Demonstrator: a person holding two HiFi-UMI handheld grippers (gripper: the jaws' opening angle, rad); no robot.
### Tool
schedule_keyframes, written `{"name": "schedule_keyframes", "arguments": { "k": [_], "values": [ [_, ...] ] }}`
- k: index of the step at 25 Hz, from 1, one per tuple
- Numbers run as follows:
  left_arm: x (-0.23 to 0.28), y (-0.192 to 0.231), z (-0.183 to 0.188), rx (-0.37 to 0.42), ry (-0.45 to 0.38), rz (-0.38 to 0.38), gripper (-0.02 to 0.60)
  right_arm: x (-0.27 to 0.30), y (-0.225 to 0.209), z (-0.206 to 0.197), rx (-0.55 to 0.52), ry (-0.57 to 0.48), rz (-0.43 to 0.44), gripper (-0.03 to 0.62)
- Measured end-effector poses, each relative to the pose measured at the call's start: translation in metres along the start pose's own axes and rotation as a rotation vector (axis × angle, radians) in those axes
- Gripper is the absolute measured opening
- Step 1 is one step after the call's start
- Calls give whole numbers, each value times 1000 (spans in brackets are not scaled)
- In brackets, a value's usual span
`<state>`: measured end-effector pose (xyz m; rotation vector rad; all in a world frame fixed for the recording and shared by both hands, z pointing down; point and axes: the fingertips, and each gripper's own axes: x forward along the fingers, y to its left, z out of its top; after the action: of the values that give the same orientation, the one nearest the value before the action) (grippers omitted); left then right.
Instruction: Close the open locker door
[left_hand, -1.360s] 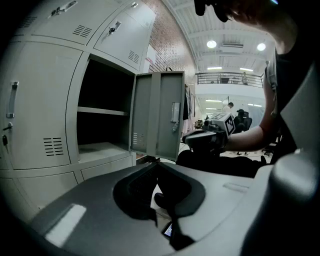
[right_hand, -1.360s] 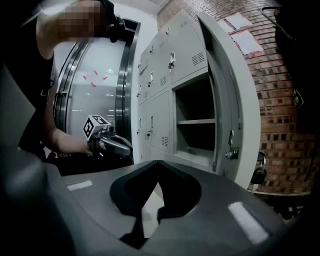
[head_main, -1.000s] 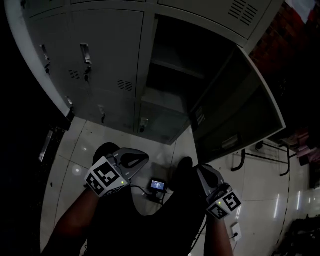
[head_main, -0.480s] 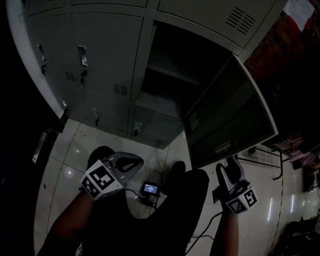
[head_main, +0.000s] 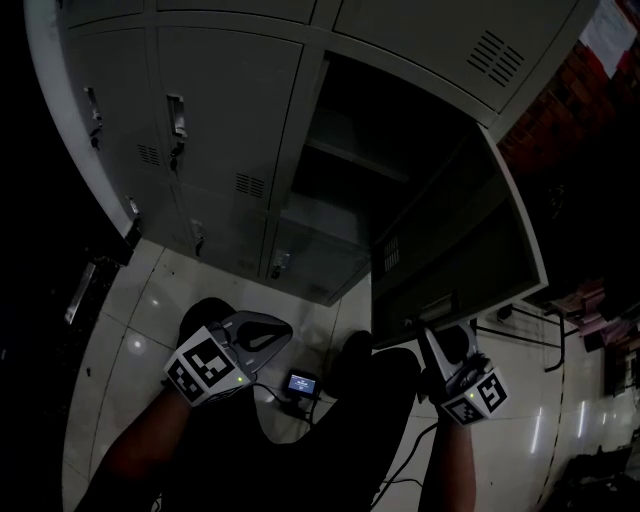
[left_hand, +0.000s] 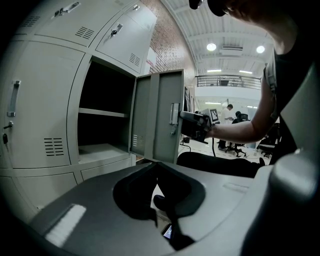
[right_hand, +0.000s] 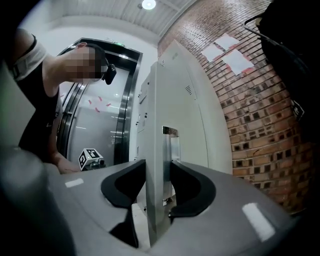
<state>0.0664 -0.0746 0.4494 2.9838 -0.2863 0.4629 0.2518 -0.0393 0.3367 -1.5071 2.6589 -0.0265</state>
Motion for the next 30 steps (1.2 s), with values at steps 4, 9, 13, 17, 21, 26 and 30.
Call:
{"name": "schedule_keyframes", "arguments": {
  "k": [4, 9, 13, 17, 21, 26, 30],
  "values": [
    [-1, -1, 3, -5, -12, -3, 12, 26, 24, -7, -38, 23, 49, 146],
    [-5, 0, 6, -10, -28, 1, 12, 78, 53, -4, -37, 12, 69, 137],
    [-9, 1, 7, -14, -43, 5, 12, 121, 59, -12, -41, 27, 2, 123],
    [-13, 3, 7, -21, -56, 8, 12, 164, 58, -15, -34, 47, -53, 121],
    [-15, 4, 8, -25, -66, 8, 12, 202, 52, -17, -35, 70, -111, 124],
    [-14, 3, 8, -30, -79, -1, 12, 240, 38, -21, -50, 90, -139, 130],
    [-16, 3, 8, -27, -94, -9, 12, 270, 27, -24, -83, 105, -165, 101]
  ]
}}
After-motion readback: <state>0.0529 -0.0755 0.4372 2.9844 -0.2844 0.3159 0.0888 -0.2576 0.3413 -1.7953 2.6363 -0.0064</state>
